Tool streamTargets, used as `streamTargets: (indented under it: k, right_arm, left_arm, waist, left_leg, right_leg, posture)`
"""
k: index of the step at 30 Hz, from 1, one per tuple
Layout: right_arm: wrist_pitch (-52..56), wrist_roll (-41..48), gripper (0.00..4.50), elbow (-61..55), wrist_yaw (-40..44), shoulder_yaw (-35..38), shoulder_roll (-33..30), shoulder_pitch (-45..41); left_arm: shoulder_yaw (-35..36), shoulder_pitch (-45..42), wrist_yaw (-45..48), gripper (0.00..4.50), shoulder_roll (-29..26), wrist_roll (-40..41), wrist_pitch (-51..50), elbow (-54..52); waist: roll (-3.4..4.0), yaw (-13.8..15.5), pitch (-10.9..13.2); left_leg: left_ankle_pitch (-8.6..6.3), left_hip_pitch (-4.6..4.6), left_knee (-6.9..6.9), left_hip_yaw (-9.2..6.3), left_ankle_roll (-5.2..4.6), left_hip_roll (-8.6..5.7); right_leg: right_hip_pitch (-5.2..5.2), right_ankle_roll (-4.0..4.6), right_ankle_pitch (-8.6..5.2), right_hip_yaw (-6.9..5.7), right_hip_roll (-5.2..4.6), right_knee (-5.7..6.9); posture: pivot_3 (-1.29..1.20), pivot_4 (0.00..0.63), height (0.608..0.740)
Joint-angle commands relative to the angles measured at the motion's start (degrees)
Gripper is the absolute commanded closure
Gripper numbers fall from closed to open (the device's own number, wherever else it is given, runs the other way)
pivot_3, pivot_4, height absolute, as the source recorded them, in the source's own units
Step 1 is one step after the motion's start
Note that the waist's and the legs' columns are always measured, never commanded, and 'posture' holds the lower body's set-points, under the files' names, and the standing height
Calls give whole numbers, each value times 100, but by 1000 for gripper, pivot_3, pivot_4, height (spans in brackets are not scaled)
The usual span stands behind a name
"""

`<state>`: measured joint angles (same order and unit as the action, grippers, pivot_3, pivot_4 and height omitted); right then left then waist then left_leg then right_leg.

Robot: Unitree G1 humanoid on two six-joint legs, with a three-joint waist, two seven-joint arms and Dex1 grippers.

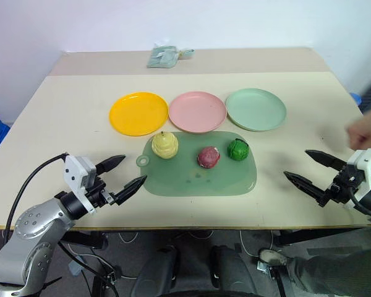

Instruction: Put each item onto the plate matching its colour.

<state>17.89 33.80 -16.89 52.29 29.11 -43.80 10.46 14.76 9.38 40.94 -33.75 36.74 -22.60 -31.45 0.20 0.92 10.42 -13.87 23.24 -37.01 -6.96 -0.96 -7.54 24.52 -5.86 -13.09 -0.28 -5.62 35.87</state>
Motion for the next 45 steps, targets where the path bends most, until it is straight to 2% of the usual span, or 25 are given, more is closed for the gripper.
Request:
streamTargets:
  k: [1,16,25,29,37,45]
  right_arm:
    - [-158,-25,36,-81,33,67,18,-1]
    - [-34,92,36,-351,-54,-226,36,-262]
    - [146,397,36,-705,116,-692,22,-726]
    - [266,576,36,-818,230,-890,-16,-1001]
    - [250,475,36,-721,289,-1124,-12,-1304]
    - [186,469,36,-735,342,-1085,-6,-1287]
  left_arm:
    - [-33,-41,56,0,-108,20,-19,-222]
    - [-181,-508,-406,0,77,-74,-129,-72]
    - [-221,-1457,-889,0,41,177,-1192,670]
    - [-362,-1718,-823,0,139,-27,-1101,1115]
    - [-1010,-1900,-1005,0,592,-440,-1045,1002]
    - [-971,-2212,-1064,0,600,-472,-1162,1073]
  waist:
    - [0,-3,0]
    - [-1,0,1]
    - [-3,-1,2]
    - [-3,-4,2]
    - [-8,16,4]
    - [-8,-5,4]
  left_leg:
    - [0,0,0,0,0,0]
    - [-1,0,0,5,-2,3]
    - [4,-1,-1,5,-9,3]
    - [5,0,-1,6,-14,2]
    - [3,2,-2,10,-16,3]
    - [3,1,-1,10,-16,3]
  right_leg:
    - [0,0,0,0,0,0]
    - [1,0,1,0,1,-1]
    - [2,-3,3,0,4,1]
    - [3,-12,9,0,4,-1]
    - [3,-10,9,2,2,-4]
    - [5,-15,12,2,3,-4]
  posture:
    - [0,150,740]
    - [0,150,740]
    - [0,150,740]
    - [0,150,740]
    - [0,150,740]
    - [0,150,740]
